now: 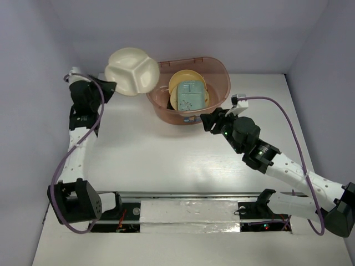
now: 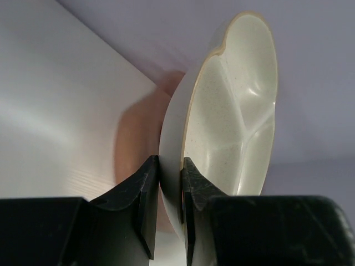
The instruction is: Place the plates into the plastic bin on the countertop
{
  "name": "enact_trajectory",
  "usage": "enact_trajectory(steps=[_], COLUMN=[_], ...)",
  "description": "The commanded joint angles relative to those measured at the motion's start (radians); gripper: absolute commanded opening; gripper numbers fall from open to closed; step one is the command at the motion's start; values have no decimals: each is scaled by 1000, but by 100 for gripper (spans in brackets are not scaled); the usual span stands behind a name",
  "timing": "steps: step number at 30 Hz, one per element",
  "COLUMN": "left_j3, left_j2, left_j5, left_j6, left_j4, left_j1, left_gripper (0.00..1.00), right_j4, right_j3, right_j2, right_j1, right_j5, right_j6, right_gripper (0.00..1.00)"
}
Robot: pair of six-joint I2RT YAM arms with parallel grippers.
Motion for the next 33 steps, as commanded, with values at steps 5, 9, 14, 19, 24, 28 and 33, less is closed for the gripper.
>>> enact_trajectory(steps=[5, 9, 14, 19, 24, 28, 33], left_j3=[196, 288, 444, 527, 584, 592, 567], left_j2=[94, 215, 425, 571, 634, 674, 690], left_j5=[65, 55, 64, 102, 93, 95, 87], left_j6=[-84, -79, -70, -71, -5, 28, 54], left_j4=[308, 337, 325, 341, 284, 256, 229], left_j1=[-246, -332, -407, -443, -463, -463, -463], left_gripper=[0, 0, 0, 0, 0, 0, 0], right_j4=[-29, -57, -87, -86, -78, -77, -74], right_j3=[11, 11, 20, 14, 11, 6, -1], right_j2=[-128, -229, -258, -243, -237, -224, -224], right_j1=[-10, -10, -10, -10, -10, -10, -10], right_j5=[28, 38, 62, 74, 67, 58, 59], right_j6=[-7, -16, -34, -39, -50, -43, -39], right_gripper=[54, 54, 54, 54, 54, 54, 54])
